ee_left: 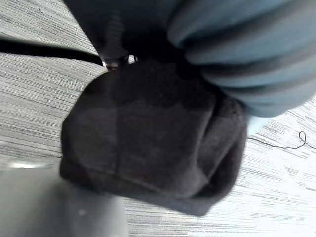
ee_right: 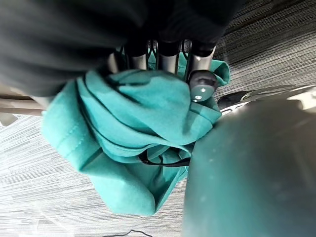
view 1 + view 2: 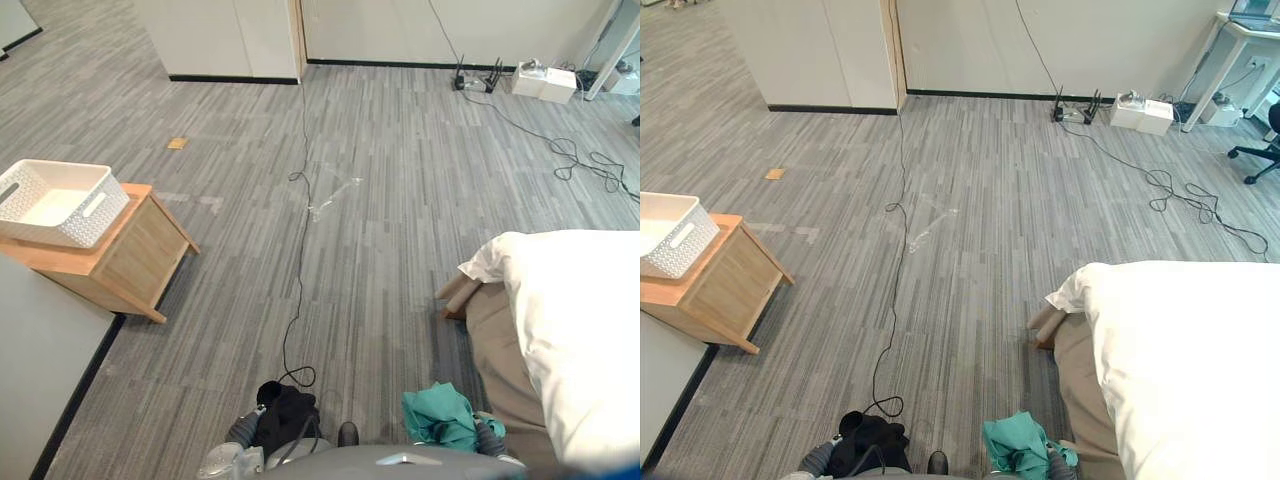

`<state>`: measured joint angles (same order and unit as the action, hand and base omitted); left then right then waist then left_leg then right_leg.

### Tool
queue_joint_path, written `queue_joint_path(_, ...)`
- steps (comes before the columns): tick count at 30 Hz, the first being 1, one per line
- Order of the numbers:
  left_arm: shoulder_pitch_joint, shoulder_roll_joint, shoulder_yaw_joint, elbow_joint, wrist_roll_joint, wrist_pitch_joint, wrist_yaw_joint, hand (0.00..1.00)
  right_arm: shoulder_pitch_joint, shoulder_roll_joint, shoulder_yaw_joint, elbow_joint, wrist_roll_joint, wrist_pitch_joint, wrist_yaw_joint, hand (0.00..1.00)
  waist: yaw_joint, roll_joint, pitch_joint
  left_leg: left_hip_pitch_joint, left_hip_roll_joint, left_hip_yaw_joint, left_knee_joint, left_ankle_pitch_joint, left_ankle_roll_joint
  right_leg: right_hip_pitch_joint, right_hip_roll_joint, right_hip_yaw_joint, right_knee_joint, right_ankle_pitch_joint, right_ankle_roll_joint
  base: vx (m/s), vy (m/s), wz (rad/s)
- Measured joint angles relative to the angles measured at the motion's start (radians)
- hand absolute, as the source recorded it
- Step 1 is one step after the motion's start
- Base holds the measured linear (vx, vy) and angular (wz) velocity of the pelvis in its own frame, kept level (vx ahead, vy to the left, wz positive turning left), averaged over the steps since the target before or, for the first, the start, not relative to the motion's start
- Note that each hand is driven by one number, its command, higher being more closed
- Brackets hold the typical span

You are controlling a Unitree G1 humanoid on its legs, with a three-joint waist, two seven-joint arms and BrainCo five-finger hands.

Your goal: Tidy the bed and pick cloth on bed and put in laundry

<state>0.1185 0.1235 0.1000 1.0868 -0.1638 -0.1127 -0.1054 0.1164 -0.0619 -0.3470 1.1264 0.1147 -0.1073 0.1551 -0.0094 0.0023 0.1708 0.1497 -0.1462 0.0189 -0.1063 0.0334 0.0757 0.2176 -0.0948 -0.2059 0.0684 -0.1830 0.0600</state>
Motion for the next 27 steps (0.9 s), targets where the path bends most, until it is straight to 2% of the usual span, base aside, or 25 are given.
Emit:
queue_joint_path(6,-0.005,-0.005,0.038,-0.001,-0.016,-0.004,-0.011,1.00,-0.004,0.000,0.003,-0.005,0.042,0.029,-0.001,1.00,-0.002,0.000,0.000,0.002,0.002,0.016,0.000,-0.013,0.000,0.003,0.000,0.005,-0.007,0.000,0.000,0.00,-0.035,-0.08)
queue_joint_path(7,-0.005,-0.006,0.037,-0.003,-0.024,-0.012,-0.031,1.00,-0.004,0.001,0.012,-0.020,0.042,0.028,-0.002,1.00,-0.002,0.000,-0.001,0.002,0.002,0.017,0.000,-0.016,0.001,0.009,0.000,0.005,-0.012,0.000,0.000,0.03,-0.088,-0.02)
queue_joint_path(10,-0.004,-0.008,-0.016,-0.049,-0.100,-0.066,-0.098,1.00,-0.005,-0.004,0.063,-0.068,0.080,0.018,-0.010,1.00,-0.003,-0.001,-0.003,-0.004,-0.005,0.000,0.000,-0.014,0.007,0.016,-0.004,-0.007,-0.020,-0.001,0.001,0.04,-0.080,0.13)
queue_joint_path(14,-0.014,-0.044,-0.145,-0.217,-0.221,-0.141,-0.174,1.00,-0.072,0.001,0.080,-0.143,0.153,-0.029,-0.037,1.00,0.001,0.002,-0.006,-0.013,-0.017,-0.034,0.001,-0.001,0.023,0.016,-0.012,-0.053,-0.022,-0.002,0.003,0.05,-0.075,0.29)
queue_joint_path(15,-0.014,-0.046,-0.162,-0.243,-0.227,-0.149,-0.177,1.00,-0.086,0.001,0.080,-0.161,0.158,-0.038,-0.042,1.00,0.001,0.002,-0.006,-0.013,-0.017,-0.036,0.001,0.000,0.024,0.016,-0.012,-0.057,-0.020,-0.002,0.003,0.02,-0.084,0.15)
queue_joint_path(17,-0.011,-0.040,-0.205,-0.340,-0.260,-0.205,-0.174,1.00,-0.131,-0.002,0.080,-0.258,0.200,-0.070,-0.062,1.00,0.001,0.005,-0.008,-0.014,-0.018,-0.052,0.001,0.004,0.029,0.017,-0.012,-0.070,-0.013,-0.001,0.003,0.01,-0.093,0.17)
queue_joint_path(20,0.004,-0.035,-0.219,-0.449,-0.282,-0.252,-0.172,1.00,-0.160,-0.019,0.081,-0.339,0.234,-0.085,-0.091,1.00,0.001,0.012,-0.013,-0.014,-0.017,-0.070,0.001,0.012,0.024,0.016,-0.012,-0.087,0.005,-0.001,0.002,-0.01,-0.105,0.24)
queue_joint_path(25,0.047,-0.032,-0.215,-0.554,-0.327,-0.272,-0.172,1.00,-0.155,-0.014,0.087,-0.405,0.236,-0.094,-0.131,1.00,0.002,0.023,-0.019,-0.015,-0.016,-0.083,0.000,0.022,0.021,0.016,-0.009,-0.087,0.013,-0.006,-0.005,-0.03,-0.097,0.09)
queue_joint_path(27,0.076,-0.037,-0.216,-0.620,-0.326,-0.276,-0.172,1.00,-0.136,-0.004,0.097,-0.445,0.235,-0.094,-0.145,1.00,0.006,0.026,-0.025,-0.038,-0.012,-0.067,0.009,0.006,0.009,-0.004,-0.008,-0.075,0.015,-0.015,-0.010,-0.09,-0.096,-0.18)
